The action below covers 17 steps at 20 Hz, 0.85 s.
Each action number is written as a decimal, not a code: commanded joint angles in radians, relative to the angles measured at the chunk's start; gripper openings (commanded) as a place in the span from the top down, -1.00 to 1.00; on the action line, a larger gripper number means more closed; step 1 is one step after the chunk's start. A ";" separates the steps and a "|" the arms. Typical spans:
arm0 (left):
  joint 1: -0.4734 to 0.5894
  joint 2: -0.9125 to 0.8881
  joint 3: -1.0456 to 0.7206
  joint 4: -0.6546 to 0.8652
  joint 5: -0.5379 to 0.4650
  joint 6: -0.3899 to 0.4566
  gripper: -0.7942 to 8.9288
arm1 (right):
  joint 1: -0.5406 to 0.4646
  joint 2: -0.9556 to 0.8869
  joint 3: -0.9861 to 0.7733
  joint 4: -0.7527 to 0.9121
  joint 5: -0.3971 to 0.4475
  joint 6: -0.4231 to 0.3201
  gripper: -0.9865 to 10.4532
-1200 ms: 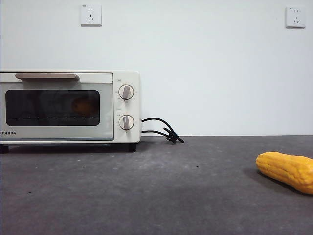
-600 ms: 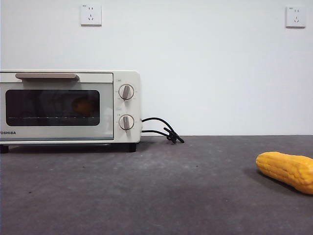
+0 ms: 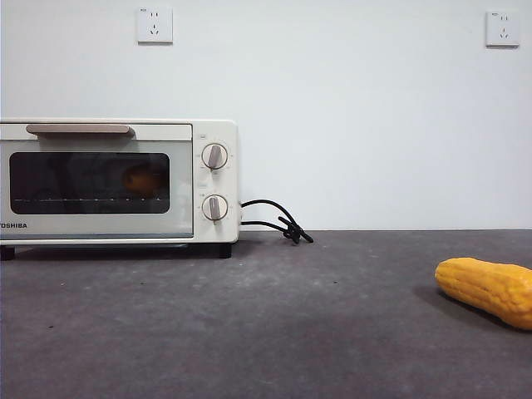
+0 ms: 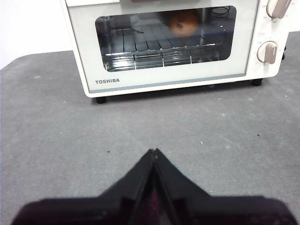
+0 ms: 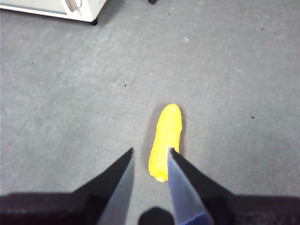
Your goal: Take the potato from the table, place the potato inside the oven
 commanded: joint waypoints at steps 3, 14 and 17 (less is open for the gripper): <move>0.002 0.000 -0.010 0.010 -0.002 0.011 0.85 | -0.008 -0.013 -0.010 0.002 0.053 -0.120 0.61; 0.002 0.000 -0.010 0.010 -0.002 0.011 0.84 | -0.359 -0.215 -0.204 0.486 -0.021 -0.340 0.61; 0.002 0.000 -0.010 0.010 -0.002 0.011 0.84 | -0.452 -0.319 -0.377 0.725 -0.159 -0.304 0.61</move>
